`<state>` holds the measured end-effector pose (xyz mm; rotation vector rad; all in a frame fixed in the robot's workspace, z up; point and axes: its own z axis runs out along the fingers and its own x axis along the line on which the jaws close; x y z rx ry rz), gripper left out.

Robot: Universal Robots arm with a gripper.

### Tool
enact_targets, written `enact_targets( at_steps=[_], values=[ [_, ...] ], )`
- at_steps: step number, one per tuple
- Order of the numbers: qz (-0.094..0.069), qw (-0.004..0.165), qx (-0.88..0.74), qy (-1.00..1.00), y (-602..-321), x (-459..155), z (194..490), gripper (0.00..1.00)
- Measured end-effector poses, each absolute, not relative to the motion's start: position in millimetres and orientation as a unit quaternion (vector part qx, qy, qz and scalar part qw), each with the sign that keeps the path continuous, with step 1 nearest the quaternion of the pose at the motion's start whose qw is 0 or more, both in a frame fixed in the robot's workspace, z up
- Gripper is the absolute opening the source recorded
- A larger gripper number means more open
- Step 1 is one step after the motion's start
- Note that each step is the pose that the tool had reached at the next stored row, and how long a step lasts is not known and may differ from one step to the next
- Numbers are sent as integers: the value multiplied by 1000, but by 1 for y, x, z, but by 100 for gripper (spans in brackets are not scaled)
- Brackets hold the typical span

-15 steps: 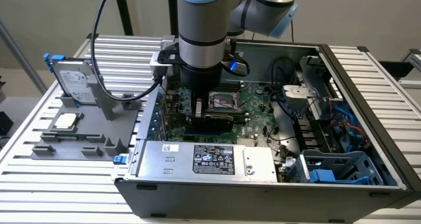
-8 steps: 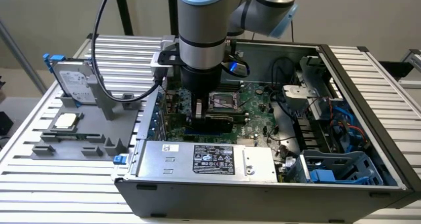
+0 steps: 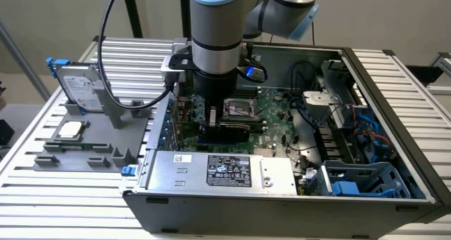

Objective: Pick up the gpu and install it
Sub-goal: 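Press down on the gpu until it lock into place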

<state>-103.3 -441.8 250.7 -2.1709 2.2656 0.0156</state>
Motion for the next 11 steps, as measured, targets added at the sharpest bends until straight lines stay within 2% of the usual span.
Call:
enact_targets(
  at_steps=[11],
  values=[
    [5, 2, -692, 722, -441, -103, 250, 0]
  ],
)
